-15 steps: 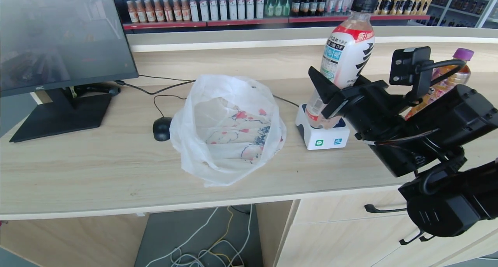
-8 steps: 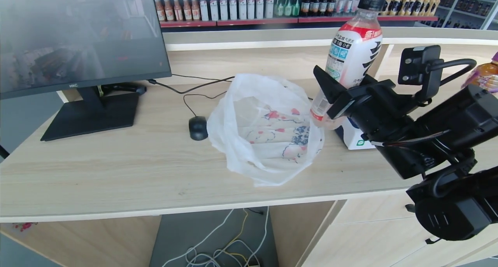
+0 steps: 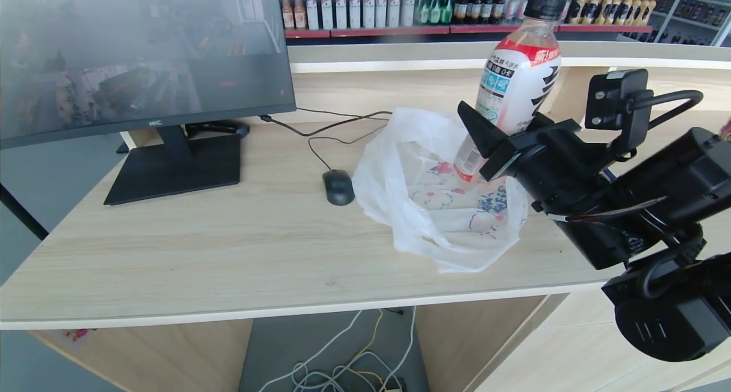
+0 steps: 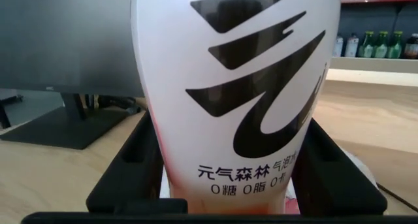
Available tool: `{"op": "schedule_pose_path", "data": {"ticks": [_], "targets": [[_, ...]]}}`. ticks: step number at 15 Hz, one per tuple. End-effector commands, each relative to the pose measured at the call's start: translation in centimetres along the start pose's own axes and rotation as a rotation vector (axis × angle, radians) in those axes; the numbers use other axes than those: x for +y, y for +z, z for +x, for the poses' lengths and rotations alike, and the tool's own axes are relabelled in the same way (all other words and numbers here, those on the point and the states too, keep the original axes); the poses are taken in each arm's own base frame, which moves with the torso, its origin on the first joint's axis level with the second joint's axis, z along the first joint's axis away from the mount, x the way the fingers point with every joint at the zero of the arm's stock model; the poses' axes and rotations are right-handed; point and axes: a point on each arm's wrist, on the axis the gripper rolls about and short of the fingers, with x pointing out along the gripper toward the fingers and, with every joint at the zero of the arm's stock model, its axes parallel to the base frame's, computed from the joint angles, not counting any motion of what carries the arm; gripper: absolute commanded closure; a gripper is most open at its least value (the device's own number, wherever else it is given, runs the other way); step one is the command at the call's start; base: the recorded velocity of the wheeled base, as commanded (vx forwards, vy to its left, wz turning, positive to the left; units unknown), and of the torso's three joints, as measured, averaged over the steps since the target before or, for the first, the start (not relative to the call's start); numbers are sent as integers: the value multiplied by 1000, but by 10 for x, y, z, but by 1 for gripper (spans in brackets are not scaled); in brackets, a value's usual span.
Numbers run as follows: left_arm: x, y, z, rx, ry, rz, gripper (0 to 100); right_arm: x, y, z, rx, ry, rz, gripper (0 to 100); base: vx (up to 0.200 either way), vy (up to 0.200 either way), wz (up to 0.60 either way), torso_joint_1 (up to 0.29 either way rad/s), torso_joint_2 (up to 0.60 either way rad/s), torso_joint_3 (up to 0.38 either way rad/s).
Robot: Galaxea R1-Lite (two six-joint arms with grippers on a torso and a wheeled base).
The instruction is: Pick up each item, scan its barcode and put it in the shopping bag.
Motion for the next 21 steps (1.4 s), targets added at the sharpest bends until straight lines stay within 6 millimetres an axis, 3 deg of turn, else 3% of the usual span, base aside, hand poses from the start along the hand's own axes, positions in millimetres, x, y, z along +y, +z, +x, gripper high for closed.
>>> {"op": "schedule_pose_path", "data": {"ticks": [1, 7, 12, 21], "targets": [[0, 0, 0, 0, 0, 0, 0, 0, -5, 1, 10, -2, -3, 100, 0, 0, 0, 0, 0, 0], [0, 0, 0, 0, 0, 0, 0, -14, -27, 2, 69, -32, -23, 100, 0, 0, 0, 0, 0, 0], [0, 0, 0, 0, 0, 0, 0, -20, -41, 40, 77, -46, -32, 100, 0, 0, 0, 0, 0, 0], [0, 0, 0, 0, 0, 0, 0, -18, -77, 86, 127, -34, -27, 100, 0, 0, 0, 0, 0, 0]]}}
